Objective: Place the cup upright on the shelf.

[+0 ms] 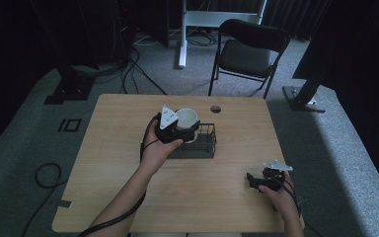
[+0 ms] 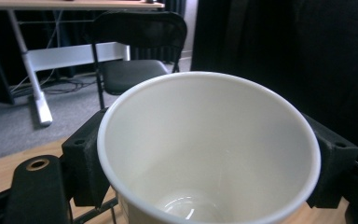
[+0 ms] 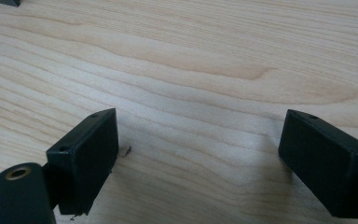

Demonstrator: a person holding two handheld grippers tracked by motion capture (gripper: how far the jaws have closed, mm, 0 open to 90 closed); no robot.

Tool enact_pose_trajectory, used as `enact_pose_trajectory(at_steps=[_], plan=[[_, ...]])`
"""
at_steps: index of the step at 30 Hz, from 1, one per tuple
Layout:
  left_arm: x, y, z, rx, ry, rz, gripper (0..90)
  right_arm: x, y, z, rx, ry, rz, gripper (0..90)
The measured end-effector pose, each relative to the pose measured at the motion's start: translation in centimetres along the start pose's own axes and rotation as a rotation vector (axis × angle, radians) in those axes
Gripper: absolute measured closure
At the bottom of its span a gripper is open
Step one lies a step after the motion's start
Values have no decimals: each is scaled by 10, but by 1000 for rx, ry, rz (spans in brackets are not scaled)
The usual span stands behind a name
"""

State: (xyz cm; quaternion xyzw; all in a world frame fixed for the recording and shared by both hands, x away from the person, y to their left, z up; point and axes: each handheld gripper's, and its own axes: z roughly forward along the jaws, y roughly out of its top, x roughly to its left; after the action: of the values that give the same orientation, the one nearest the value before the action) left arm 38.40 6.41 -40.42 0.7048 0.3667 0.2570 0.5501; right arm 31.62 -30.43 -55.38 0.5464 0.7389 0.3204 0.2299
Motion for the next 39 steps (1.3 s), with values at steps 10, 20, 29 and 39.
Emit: enact_pose_trajectory(at_steps=[10, 20, 29, 39], plan=[[10, -21, 19, 21, 54, -18, 202, 0, 0, 0, 0, 0, 0, 114], [16, -21, 35, 41, 53, -25, 202, 0, 0, 0, 0, 1, 0, 116], [18, -32, 48, 81, 59, -28, 202, -1, 0, 0, -1, 7, -8, 117], [17, -44, 56, 117, 59, -9, 201, -1, 0, 0, -1, 7, -8, 117]])
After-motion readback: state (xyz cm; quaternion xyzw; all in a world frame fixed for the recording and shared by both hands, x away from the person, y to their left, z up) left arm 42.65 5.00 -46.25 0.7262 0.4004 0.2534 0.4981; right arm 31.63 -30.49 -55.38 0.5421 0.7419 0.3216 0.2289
